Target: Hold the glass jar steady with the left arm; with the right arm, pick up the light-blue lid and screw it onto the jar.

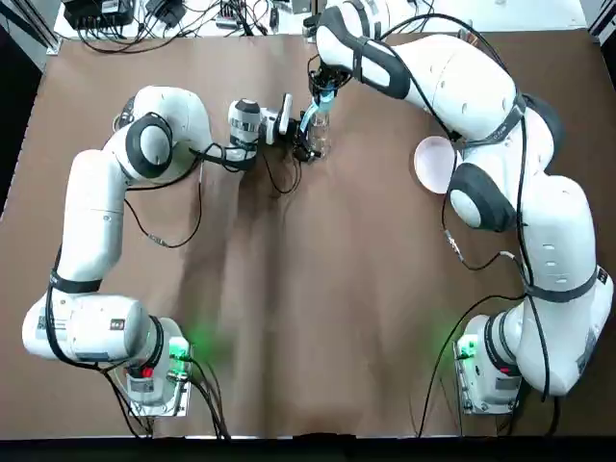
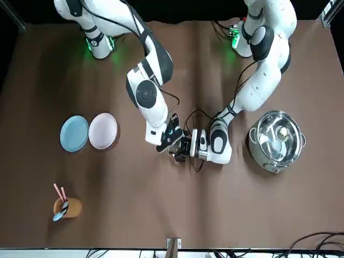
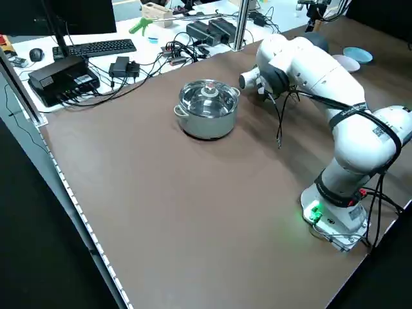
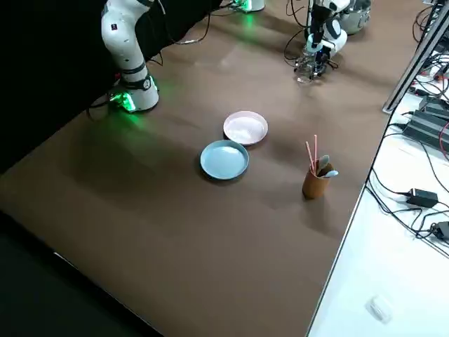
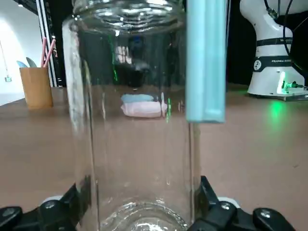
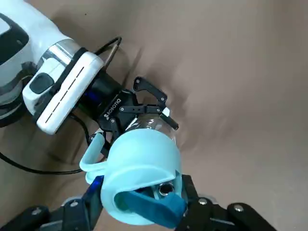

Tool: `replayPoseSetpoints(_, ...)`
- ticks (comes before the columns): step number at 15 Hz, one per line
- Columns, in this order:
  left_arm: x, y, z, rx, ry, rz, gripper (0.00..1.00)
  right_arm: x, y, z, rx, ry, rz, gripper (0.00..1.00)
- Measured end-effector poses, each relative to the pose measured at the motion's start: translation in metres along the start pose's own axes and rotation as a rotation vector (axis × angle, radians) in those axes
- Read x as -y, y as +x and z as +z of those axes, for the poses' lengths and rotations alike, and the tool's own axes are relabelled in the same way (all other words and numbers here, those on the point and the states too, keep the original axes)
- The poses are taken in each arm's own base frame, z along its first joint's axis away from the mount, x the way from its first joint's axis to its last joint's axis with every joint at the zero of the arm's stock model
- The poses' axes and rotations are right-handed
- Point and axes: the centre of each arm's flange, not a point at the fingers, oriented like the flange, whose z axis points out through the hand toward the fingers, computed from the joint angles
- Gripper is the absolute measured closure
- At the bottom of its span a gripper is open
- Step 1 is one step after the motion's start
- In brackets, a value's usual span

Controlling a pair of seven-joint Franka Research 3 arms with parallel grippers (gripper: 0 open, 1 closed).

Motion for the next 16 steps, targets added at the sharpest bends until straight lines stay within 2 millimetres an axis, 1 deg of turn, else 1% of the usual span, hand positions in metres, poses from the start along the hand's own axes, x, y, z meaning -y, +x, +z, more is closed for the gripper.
replayPoseSetpoints(3,0.0,0.0,0.0,0.0,0.0,0.0,0.07,0.002,0.0,0.005,0.007,-0.001,-0.011,0.32)
replayPoseSetpoints(7,0.0,0.0,-0.001,0.002,0.002,-0.001,0.07,0.015,-0.003,0.018,0.025,-0.004,-0.031,0.32)
replayPoseSetpoints(9,0.0,0.0,-0.001,0.002,0.001,-0.001,0.07,0.016,-0.003,0.022,0.028,-0.01,-0.034,0.32)
replayPoseSetpoints(16,0.0,0.0,0.0,0.002,0.001,-0.001,0.07,0.016,-0.003,0.023,0.029,-0.01,-0.034,0.32)
